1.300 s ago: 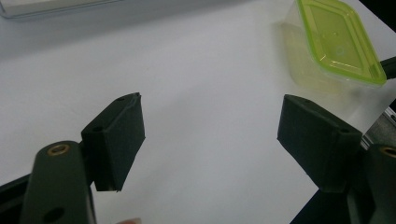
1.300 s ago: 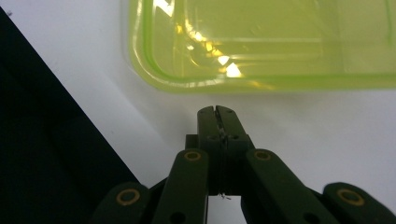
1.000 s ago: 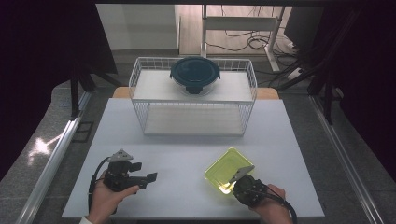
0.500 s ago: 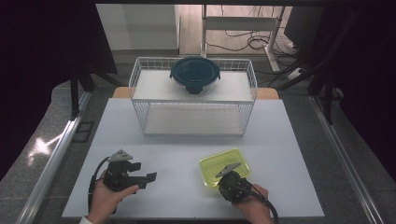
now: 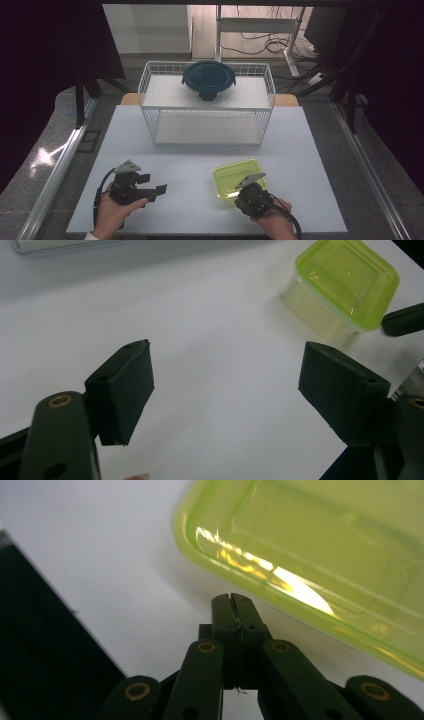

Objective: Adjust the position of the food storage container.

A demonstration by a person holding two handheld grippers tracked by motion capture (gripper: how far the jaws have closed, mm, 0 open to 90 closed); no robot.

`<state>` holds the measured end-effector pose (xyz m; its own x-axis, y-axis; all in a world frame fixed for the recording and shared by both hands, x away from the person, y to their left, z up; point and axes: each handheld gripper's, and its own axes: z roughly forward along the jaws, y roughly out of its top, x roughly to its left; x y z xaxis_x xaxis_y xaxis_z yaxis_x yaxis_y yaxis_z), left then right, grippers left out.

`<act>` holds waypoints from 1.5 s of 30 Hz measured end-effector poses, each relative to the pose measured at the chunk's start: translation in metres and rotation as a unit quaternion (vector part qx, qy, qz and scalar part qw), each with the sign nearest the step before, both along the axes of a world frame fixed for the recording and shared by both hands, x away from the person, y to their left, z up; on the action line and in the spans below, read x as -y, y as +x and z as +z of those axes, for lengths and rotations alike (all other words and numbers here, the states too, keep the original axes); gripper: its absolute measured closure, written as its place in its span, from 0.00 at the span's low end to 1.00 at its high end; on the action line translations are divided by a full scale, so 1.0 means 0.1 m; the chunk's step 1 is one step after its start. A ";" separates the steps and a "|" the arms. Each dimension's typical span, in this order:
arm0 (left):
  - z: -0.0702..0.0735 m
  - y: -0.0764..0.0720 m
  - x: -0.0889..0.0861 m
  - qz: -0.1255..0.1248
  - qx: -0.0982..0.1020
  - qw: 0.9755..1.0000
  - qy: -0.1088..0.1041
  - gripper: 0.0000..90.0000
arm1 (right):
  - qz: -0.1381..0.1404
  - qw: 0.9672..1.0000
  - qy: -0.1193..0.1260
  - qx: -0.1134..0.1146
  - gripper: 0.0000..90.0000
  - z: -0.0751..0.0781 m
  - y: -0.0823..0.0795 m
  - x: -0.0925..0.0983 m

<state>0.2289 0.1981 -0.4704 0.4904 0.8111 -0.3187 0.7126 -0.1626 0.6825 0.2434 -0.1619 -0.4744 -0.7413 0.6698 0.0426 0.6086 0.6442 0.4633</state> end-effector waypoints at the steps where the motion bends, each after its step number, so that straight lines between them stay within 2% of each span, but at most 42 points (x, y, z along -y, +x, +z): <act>1: 0.00 0.00 0.00 0.000 0.000 1.000 0.001 0.24 | -0.001 1.000 0.014 0.002 0.99 0.06 0.00 0.04; 2: 0.00 0.00 0.00 0.000 0.000 1.000 0.001 0.24 | -0.001 1.000 0.014 0.002 0.99 0.06 0.00 0.04; 3: -0.01 0.00 -0.01 0.001 -0.001 1.000 0.001 0.24 | -0.006 1.000 0.020 0.009 0.99 0.13 0.00 0.09; 4: -0.01 0.01 -0.01 0.001 -0.001 1.000 0.001 0.24 | -0.019 0.999 0.021 0.025 0.99 0.23 0.03 0.18; 5: -0.01 0.01 0.00 0.002 -0.001 1.000 0.001 0.24 | -0.038 0.998 0.028 0.037 0.99 0.32 0.10 0.32; 8: -0.02 0.01 0.01 0.002 -0.003 1.000 0.003 0.24 | -0.080 0.995 0.029 0.054 0.99 0.40 0.29 0.56; 10: -0.02 0.02 0.02 0.002 -0.003 1.000 0.004 0.24 | -0.102 0.993 0.038 0.051 0.99 0.42 0.43 0.69; 13: -0.03 0.03 0.03 0.003 -0.005 1.000 0.006 0.24 | -0.133 0.989 0.031 0.053 0.99 0.41 0.65 0.83; 14: -0.03 0.03 0.03 0.003 -0.005 1.000 0.006 0.24 | -0.133 0.989 0.031 0.053 0.99 0.41 0.65 0.83; 16: -0.04 0.03 0.02 0.004 -0.006 1.000 0.006 0.24 | -0.147 0.988 0.016 0.045 0.99 0.33 0.81 0.89; 17: -0.05 0.04 0.01 0.006 -0.007 1.000 0.006 0.24 | -0.153 0.987 0.016 0.035 0.99 0.26 0.89 0.91; 20: -0.06 0.03 -0.01 0.010 -0.007 1.000 0.003 0.24 | -0.154 0.988 0.001 0.023 0.99 0.14 0.95 0.91; 26: -0.06 0.03 -0.03 0.011 -0.008 1.000 0.000 0.24 | -0.139 0.990 -0.014 0.008 0.99 0.00 0.95 0.84; 32: -0.07 0.04 -0.01 0.008 -0.012 1.000 0.001 0.24 | -0.125 0.992 -0.020 0.007 0.99 -0.05 0.95 0.76; 45: -0.08 0.04 -0.02 0.010 -0.014 1.000 -0.002 0.24 | -0.113 0.993 -0.038 0.012 0.99 -0.04 0.88 0.69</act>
<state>0.2334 0.1999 -0.4787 0.4649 0.8194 -0.3353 0.7344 -0.1455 0.6629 0.3316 -0.2314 -0.4784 -0.5727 0.8192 -0.0301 0.7304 0.5266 0.4350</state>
